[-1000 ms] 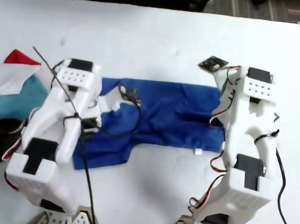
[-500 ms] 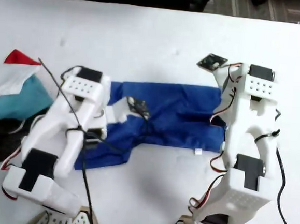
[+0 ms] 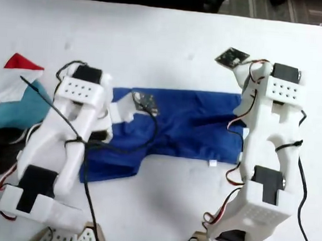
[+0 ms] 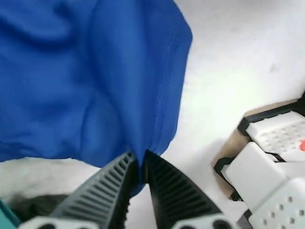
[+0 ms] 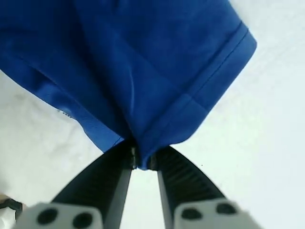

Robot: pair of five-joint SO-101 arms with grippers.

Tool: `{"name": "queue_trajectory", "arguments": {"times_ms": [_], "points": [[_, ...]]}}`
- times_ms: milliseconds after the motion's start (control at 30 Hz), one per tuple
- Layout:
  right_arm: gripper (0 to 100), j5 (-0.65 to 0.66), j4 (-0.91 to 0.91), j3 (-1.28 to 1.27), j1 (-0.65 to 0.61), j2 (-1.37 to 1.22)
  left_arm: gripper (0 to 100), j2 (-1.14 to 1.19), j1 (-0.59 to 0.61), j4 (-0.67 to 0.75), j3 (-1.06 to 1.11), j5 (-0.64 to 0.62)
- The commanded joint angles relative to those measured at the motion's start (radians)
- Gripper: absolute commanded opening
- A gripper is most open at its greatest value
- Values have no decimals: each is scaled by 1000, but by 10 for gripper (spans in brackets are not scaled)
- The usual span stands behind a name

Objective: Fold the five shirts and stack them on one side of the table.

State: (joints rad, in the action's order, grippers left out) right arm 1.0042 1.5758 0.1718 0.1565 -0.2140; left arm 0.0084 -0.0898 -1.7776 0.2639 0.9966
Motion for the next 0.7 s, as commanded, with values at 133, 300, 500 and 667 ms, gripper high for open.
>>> {"name": "queue_trajectory", "arguments": {"times_ms": [133,300,500,667], "points": [[19,8,10,15,13,-73,28,93,13,-8,15,-2],[43,8,27,18,13,-97,105,122,19,-6,8,-21],[292,8,130,86,13,-62,179,31,79,-3,-106,-138],[368,9,142,110,19,31,219,-64,128,-8,-190,-209]]}}
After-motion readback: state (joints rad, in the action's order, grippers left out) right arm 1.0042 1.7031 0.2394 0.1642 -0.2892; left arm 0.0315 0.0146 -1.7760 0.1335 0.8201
